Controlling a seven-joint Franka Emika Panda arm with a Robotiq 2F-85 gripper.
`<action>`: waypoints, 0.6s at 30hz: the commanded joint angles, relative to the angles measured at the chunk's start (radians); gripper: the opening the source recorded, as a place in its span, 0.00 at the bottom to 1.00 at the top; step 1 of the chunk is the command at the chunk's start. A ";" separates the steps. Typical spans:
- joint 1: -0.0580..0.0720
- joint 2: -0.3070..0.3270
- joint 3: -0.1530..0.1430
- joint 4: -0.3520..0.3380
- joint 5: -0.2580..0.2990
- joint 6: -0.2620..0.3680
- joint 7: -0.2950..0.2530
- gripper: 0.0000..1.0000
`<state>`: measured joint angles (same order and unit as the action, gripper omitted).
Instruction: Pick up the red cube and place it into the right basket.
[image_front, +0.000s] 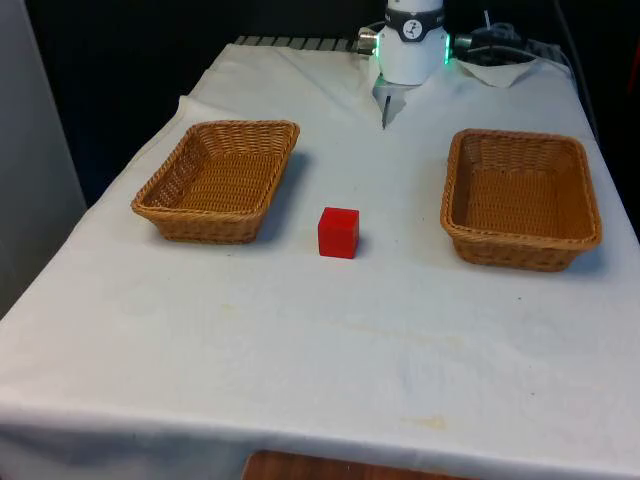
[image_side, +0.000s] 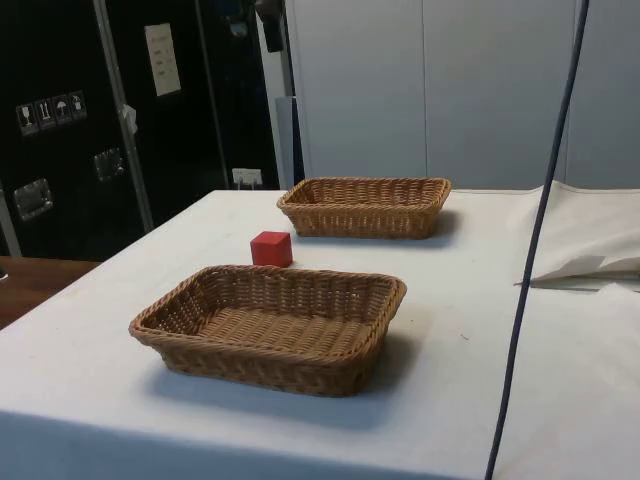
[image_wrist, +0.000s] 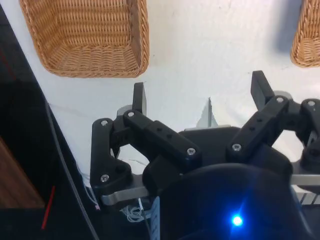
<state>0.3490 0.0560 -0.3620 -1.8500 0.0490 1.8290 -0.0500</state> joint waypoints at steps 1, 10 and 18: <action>0.002 0.013 0.002 0.002 0.005 0.011 0.003 1.00; 0.001 0.072 0.016 0.015 0.019 0.056 0.011 1.00; 0.001 0.108 0.016 0.013 0.024 0.095 0.008 1.00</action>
<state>0.3500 0.1640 -0.3460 -1.8370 0.0730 1.9240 -0.0420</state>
